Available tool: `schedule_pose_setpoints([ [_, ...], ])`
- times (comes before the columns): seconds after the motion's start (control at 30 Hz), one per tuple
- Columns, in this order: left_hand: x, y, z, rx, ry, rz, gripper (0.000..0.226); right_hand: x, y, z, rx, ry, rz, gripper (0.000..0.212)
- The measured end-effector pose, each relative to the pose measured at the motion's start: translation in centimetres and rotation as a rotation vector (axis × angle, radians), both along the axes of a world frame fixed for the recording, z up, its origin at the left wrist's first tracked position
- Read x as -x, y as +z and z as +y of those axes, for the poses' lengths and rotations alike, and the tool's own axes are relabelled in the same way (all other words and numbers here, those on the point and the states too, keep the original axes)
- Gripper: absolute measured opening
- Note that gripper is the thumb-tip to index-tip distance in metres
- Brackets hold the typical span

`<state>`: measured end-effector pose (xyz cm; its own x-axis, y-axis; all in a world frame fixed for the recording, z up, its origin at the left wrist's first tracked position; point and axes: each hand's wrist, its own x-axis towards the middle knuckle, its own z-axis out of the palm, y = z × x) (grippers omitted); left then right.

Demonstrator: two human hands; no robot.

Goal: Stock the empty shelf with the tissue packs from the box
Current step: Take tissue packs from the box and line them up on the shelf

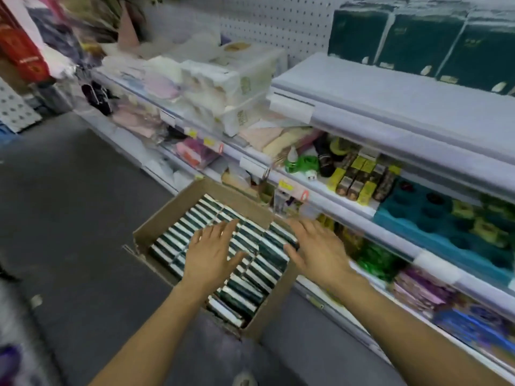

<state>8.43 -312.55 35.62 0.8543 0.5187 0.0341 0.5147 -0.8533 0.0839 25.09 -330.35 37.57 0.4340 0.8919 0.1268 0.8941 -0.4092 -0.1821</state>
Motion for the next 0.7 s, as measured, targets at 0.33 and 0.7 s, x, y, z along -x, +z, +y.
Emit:
schedule_pose_setpoints([
  [0.33, 3.8, -11.0, 5.1, 0.365, 0.019, 0.341, 0.072, 5.0, -11.6, 5.6, 0.457, -0.024, 0.228, 0.036],
  [0.7, 3.3, -18.8, 6.3, 0.600, -0.165, 0.402, 0.047, 6.4, -19.5, 7.5, 0.587, 0.049, 0.232, 0.056],
])
